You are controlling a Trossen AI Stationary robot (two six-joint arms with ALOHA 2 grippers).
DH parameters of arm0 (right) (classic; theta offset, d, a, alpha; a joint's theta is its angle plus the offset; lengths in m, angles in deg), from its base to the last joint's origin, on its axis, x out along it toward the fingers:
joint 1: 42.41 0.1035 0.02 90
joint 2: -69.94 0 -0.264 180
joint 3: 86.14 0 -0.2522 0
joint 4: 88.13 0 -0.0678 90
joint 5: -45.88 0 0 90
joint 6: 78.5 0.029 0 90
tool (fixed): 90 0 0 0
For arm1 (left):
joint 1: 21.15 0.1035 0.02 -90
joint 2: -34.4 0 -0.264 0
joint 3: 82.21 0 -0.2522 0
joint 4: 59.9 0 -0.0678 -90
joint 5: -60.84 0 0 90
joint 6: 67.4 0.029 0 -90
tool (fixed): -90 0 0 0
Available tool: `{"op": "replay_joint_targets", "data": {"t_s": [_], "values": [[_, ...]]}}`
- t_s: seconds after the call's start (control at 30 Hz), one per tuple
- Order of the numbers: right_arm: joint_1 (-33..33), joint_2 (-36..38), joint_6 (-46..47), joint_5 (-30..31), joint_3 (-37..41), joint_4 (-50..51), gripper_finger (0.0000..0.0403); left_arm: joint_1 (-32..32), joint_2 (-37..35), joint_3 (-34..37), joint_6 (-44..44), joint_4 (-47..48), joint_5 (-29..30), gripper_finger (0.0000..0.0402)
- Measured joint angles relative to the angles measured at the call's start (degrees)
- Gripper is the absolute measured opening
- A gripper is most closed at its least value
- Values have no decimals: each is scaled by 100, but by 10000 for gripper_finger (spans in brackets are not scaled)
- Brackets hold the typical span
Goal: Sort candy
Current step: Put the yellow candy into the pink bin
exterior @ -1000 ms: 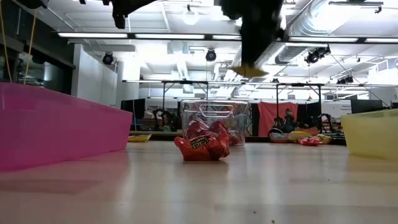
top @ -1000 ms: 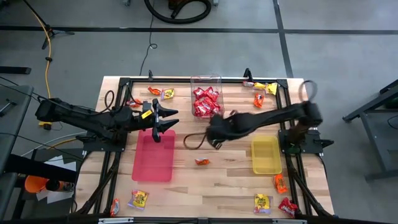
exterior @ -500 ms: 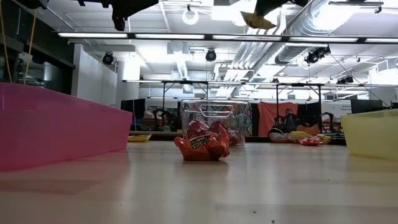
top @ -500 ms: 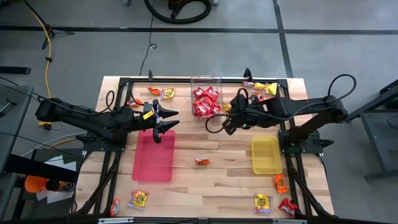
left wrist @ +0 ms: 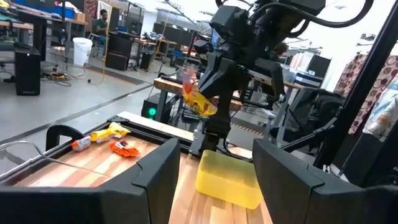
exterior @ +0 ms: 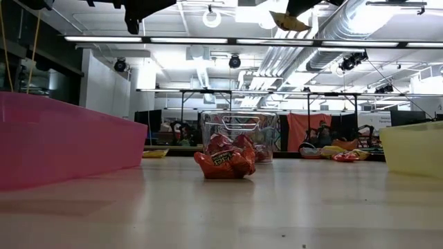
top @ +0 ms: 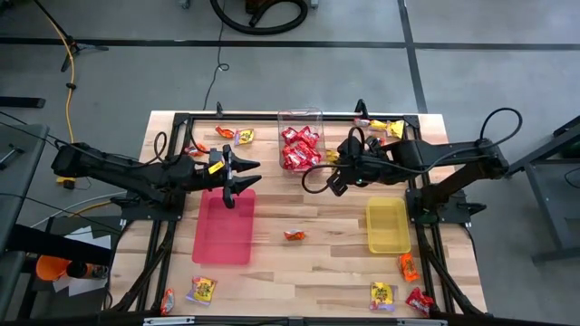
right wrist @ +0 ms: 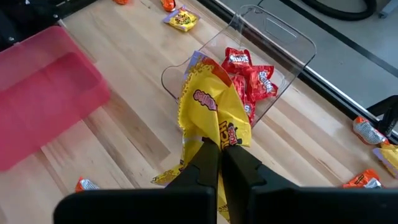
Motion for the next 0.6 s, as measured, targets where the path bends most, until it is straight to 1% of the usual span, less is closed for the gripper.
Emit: {"op": "replay_joint_targets", "data": {"t_s": [0.23,0.4,0.5,0.6], "values": [[5,4,59,-23,0,40,0,2,0,0,1,0,0,188],[171,4,292,-96,0,469,0,2,0,0,2,0,-2,188],[327,5,561,62,0,722,0,1,0,0,2,0,-2,188],[432,7,672,147,0,773,0,2,0,0,2,0,-2,188]]}}
